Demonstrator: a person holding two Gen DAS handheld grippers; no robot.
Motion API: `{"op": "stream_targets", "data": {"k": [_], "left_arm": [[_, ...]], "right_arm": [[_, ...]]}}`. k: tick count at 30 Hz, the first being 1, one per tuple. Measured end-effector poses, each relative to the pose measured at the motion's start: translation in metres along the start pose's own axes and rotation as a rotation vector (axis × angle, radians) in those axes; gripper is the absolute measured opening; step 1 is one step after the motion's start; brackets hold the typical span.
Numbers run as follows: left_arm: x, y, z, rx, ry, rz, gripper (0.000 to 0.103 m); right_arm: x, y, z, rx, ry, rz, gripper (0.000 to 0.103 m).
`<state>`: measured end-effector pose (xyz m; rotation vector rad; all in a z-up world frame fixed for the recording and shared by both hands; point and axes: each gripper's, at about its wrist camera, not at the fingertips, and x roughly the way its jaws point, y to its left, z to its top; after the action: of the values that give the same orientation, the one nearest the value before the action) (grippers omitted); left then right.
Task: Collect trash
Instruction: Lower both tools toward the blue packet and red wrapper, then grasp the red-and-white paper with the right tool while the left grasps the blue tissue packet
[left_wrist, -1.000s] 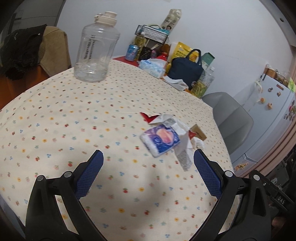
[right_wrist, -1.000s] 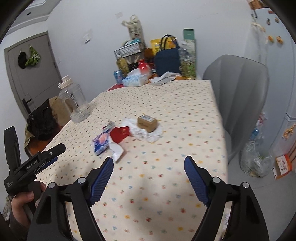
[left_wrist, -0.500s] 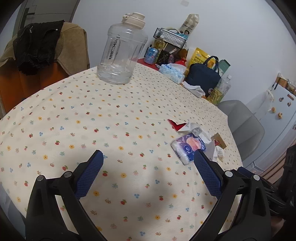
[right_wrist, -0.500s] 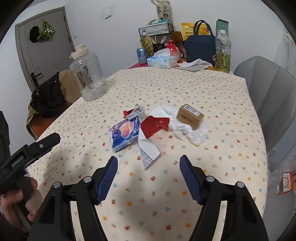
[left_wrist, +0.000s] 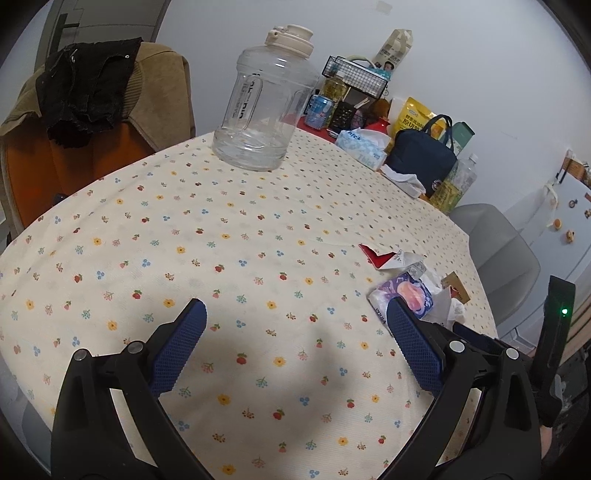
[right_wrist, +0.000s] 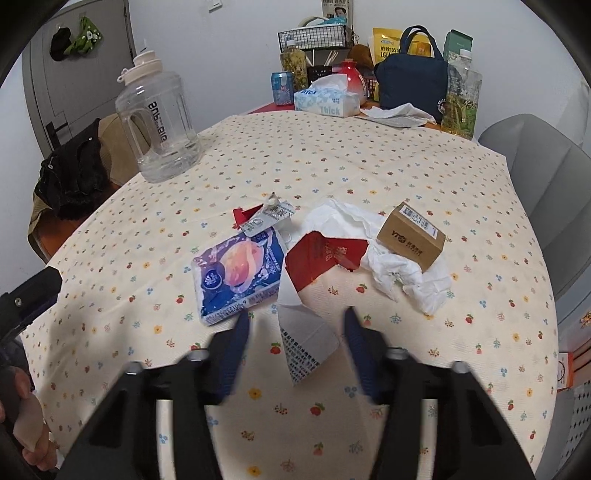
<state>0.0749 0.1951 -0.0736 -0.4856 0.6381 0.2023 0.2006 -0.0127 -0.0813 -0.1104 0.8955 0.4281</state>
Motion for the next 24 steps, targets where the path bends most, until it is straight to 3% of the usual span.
{"op": "stream_targets", "data": {"k": [14, 24], "left_arm": [[0.041, -0.057, -0.001, 0.101, 0.085, -0.060, 0.097], [0.091, -0.109, -0.010, 0.282, 0.202, -0.035, 0.097]], "right_arm": [[-0.046, -0.029, -0.021, 0.047, -0.047, 0.070, 0.026], [-0.088, -0.076, -0.035, 0.154, -0.110, 0.029, 0.027]]}}
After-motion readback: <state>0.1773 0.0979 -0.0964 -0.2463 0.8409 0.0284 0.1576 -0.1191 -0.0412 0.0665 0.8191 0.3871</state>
